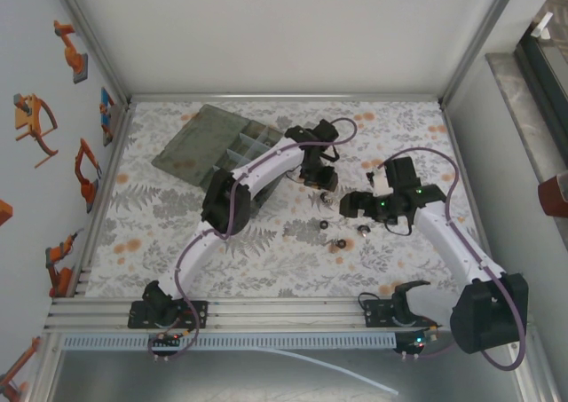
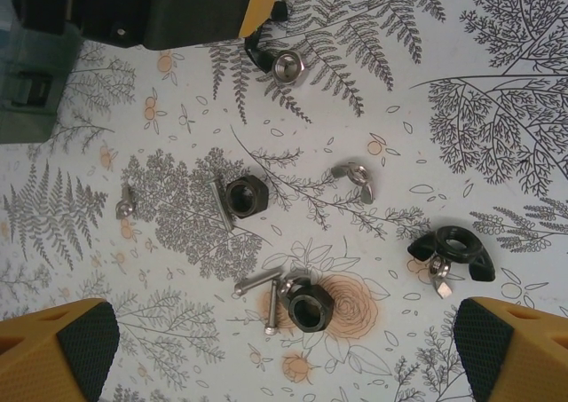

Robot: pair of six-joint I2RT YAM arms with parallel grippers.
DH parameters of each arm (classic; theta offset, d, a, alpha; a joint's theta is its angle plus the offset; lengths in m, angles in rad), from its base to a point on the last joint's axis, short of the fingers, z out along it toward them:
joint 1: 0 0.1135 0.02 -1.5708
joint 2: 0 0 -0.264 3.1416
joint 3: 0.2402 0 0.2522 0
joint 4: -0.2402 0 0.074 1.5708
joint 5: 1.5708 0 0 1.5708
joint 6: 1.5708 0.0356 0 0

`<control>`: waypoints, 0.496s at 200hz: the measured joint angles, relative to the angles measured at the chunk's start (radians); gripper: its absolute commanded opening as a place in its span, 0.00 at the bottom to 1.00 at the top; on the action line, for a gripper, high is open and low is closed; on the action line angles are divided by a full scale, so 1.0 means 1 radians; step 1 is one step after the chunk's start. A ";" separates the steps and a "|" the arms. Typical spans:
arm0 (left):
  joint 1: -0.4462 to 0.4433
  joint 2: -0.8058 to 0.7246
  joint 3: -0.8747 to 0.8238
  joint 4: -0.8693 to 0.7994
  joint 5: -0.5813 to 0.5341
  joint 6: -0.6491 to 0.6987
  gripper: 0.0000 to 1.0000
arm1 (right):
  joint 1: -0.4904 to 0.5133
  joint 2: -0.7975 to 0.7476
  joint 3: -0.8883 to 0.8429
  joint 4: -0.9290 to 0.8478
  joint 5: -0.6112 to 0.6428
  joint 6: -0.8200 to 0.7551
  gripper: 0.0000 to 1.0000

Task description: Sort the screws and nuts into containers

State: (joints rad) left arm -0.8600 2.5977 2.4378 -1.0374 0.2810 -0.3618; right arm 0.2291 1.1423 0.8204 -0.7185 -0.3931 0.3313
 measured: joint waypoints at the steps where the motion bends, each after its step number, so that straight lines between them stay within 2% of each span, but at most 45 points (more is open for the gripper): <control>1: 0.000 0.001 0.000 0.000 0.000 0.000 0.36 | 0.000 0.000 0.000 0.000 0.000 0.000 0.99; 99: -0.006 0.044 0.024 -0.023 -0.045 0.013 0.25 | -0.025 0.091 0.002 0.009 -0.011 -0.021 0.99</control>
State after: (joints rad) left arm -0.8661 2.6415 2.4619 -1.0599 0.2363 -0.3485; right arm 0.2039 1.2335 0.8223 -0.7097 -0.4038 0.3103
